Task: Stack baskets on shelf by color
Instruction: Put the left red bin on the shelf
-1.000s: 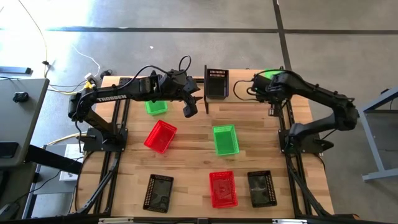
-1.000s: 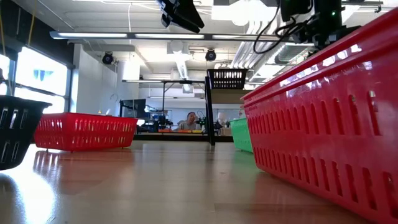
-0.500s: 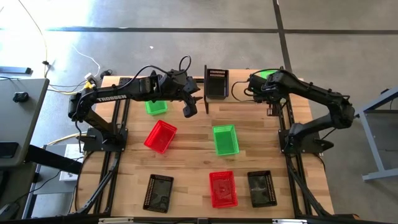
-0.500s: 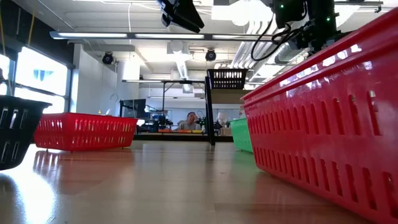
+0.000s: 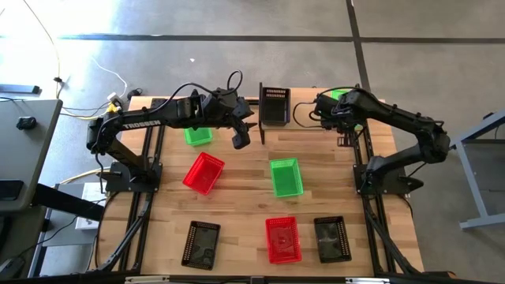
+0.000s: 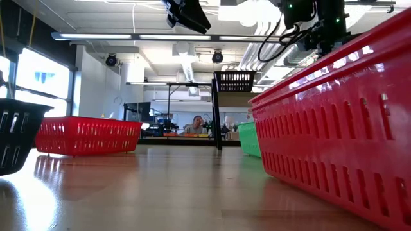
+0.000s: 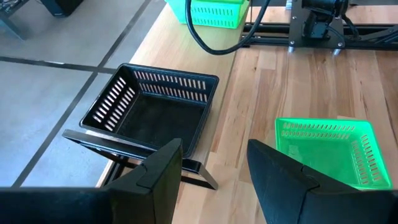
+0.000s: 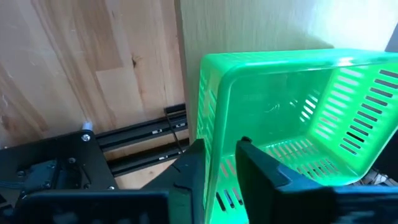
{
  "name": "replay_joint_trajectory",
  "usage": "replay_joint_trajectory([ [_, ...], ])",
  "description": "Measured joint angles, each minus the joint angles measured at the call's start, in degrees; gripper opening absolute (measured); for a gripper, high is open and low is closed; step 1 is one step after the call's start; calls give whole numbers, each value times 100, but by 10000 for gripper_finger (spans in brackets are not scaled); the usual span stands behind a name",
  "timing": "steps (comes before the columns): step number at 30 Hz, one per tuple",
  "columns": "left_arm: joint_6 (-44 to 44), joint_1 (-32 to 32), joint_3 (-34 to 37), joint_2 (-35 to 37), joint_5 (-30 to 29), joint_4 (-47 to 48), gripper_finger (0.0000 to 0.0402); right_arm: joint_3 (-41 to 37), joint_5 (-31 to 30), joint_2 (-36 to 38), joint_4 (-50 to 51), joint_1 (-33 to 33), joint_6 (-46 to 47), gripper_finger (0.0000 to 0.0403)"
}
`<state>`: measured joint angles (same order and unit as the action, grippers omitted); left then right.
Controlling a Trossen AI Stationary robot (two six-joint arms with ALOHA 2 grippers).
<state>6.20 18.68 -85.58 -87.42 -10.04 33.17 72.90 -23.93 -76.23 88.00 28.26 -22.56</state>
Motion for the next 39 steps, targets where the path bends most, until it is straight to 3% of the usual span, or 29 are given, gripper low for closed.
replay_joint_trajectory([
  [20,240,0,0,0,0,71,172,926,549,59,202,-16,668,90],
  [26,238,-2,0,0,38,743,172,1398,826,68,202,-16,1222,90],
  [30,260,-35,0,0,389,1410,172,1762,1114,68,202,-68,1551,90],
  [39,664,-331,0,35,507,2557,172,2173,1391,70,196,-602,2557,90],
])
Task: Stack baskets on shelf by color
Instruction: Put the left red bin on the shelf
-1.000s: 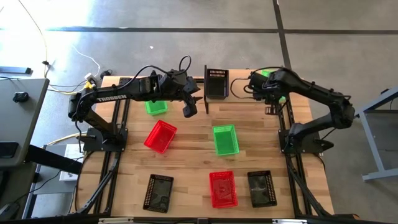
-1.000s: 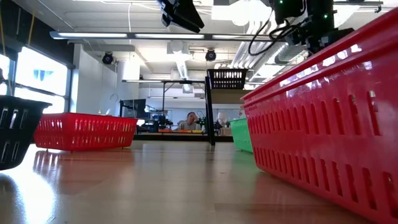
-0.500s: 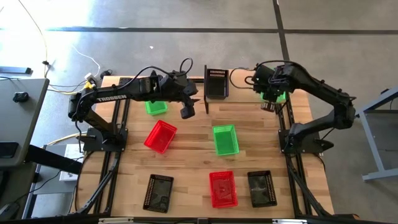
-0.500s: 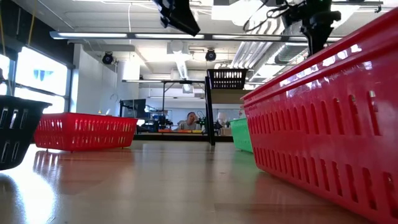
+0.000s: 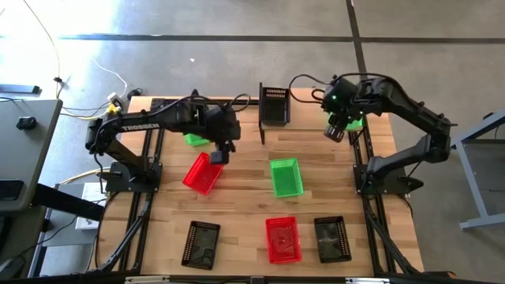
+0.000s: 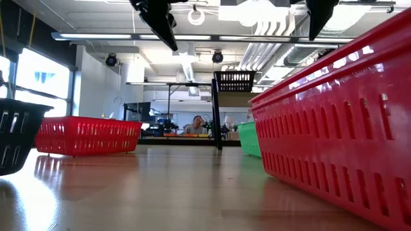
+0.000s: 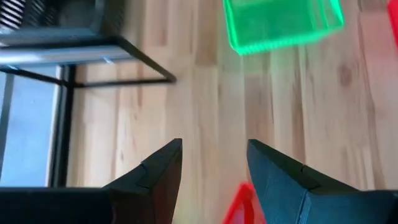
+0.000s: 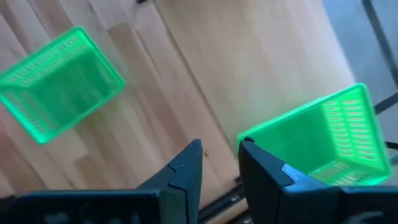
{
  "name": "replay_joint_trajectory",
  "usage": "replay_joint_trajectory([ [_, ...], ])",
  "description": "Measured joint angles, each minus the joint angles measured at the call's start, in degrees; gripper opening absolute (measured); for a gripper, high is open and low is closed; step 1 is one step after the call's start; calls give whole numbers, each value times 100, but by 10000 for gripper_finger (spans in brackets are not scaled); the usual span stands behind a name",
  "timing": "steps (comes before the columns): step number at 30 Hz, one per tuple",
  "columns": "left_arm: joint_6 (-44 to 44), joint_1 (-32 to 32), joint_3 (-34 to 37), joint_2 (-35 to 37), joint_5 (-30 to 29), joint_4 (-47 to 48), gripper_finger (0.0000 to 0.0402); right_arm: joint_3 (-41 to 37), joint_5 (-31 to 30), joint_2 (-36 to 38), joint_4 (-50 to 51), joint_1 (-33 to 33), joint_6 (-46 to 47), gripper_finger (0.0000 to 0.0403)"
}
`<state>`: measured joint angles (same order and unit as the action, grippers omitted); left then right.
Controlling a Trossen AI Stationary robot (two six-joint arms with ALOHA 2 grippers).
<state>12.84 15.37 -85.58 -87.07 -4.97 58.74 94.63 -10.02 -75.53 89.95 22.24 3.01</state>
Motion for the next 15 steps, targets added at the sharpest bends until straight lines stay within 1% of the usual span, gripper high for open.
replay_joint_trajectory([
  [4,-74,-127,0,0,-2,641,172,-71,2,-2,-33,-307,442,90],
  [9,-685,-224,7,0,-13,1392,172,-96,2,-2,-57,-676,895,90],
  [11,-936,-251,105,15,-20,1458,172,-96,0,-2,-57,-823,1031,90],
  [15,-1393,-287,584,306,-20,1440,172,-96,0,-2,-60,-1108,1217,90],
])
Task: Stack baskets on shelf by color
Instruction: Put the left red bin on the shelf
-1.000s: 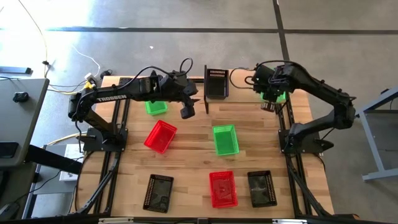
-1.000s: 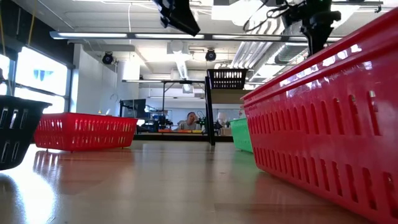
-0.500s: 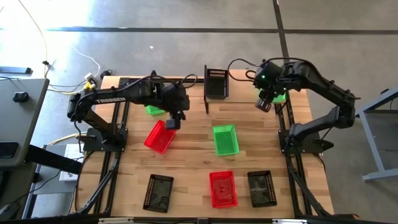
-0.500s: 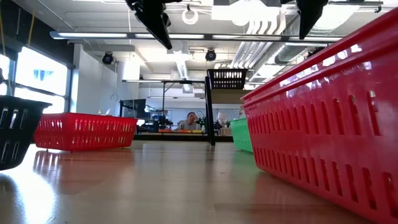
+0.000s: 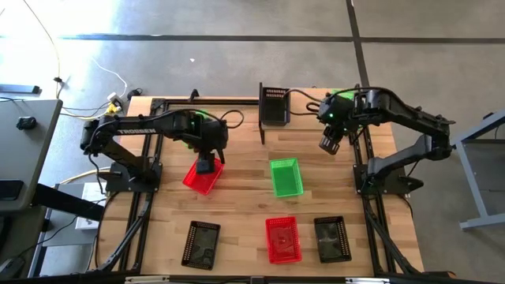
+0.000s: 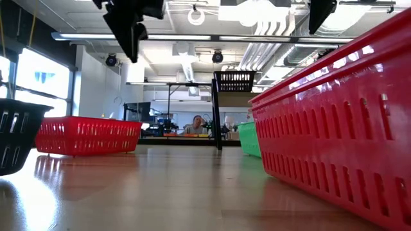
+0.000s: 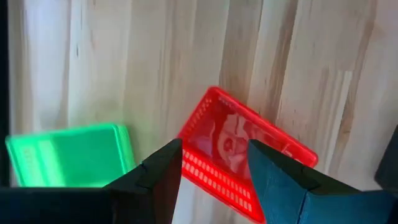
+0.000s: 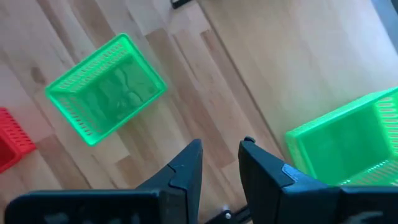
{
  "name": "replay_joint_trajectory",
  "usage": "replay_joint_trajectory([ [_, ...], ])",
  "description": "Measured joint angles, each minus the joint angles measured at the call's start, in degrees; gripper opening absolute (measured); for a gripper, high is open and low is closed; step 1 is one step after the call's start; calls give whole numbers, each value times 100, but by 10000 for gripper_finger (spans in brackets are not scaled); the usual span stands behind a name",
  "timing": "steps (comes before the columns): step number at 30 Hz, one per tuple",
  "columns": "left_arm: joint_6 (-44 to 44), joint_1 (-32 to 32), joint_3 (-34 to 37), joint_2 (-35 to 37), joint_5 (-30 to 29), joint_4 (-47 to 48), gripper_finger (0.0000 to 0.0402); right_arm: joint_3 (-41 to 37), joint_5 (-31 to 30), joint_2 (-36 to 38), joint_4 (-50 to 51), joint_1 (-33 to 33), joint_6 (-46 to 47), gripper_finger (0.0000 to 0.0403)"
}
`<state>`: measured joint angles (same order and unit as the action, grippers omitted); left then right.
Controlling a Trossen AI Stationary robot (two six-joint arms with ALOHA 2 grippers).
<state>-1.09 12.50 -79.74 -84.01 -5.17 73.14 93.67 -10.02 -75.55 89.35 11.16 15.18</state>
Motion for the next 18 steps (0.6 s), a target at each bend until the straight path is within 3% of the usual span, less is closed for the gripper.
replay_joint_trajectory([
  [9,-1886,-36,996,829,-40,-296,172,-7,0,0,-66,-483,44,90],
  [18,-3752,-61,1744,1092,-178,-291,172,-7,2,0,-76,-799,37,90],
])
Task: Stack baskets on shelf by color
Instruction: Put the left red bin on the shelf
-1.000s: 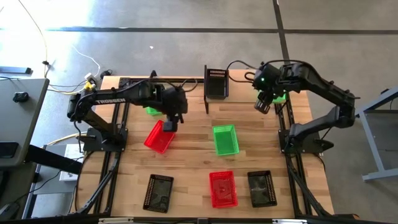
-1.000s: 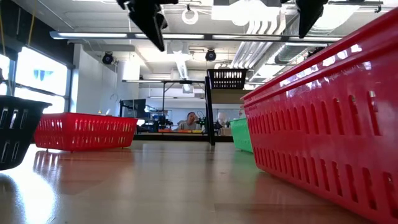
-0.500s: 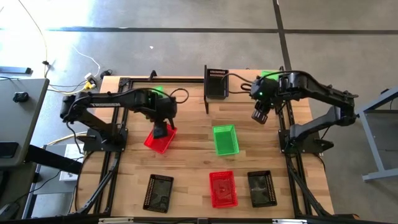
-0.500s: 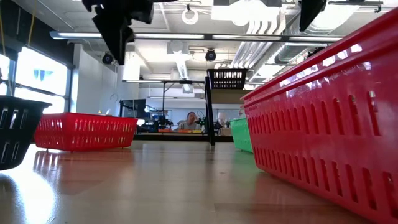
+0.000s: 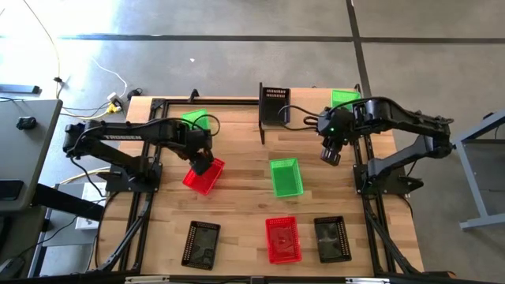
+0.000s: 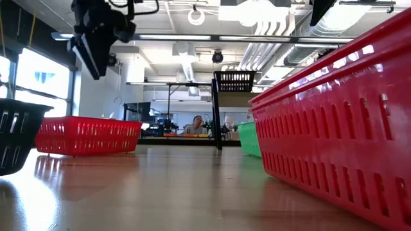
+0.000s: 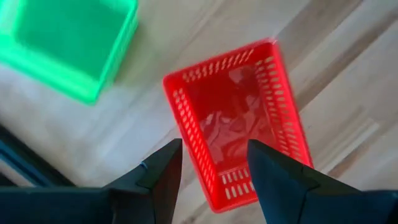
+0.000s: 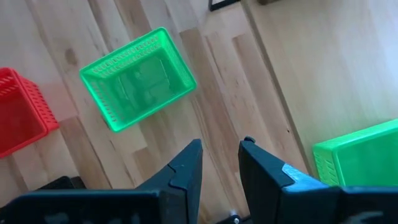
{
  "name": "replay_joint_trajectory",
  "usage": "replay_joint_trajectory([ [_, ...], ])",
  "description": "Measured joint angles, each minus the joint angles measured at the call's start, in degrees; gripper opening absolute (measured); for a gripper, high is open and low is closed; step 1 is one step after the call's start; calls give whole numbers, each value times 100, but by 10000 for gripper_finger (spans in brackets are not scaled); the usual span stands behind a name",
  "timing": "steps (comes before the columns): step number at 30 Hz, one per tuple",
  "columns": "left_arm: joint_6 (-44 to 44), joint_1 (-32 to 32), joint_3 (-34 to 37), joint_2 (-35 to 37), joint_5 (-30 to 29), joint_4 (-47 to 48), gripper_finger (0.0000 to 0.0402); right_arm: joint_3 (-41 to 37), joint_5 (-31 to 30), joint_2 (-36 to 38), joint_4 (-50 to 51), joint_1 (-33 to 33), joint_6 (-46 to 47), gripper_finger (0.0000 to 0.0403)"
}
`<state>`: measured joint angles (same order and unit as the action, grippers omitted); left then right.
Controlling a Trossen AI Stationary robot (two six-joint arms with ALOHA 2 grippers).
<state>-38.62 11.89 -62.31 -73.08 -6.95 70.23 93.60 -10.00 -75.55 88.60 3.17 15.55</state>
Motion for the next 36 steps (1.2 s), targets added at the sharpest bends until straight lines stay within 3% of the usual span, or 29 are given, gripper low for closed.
replay_joint_trajectory([
  [11,-995,-86,788,-10,-272,-207,172,0,-37,0,-53,-34,-55,90],
  [36,-2049,-82,2322,-43,77,-1916,170,-2,-35,0,-289,-32,-57,90],
])
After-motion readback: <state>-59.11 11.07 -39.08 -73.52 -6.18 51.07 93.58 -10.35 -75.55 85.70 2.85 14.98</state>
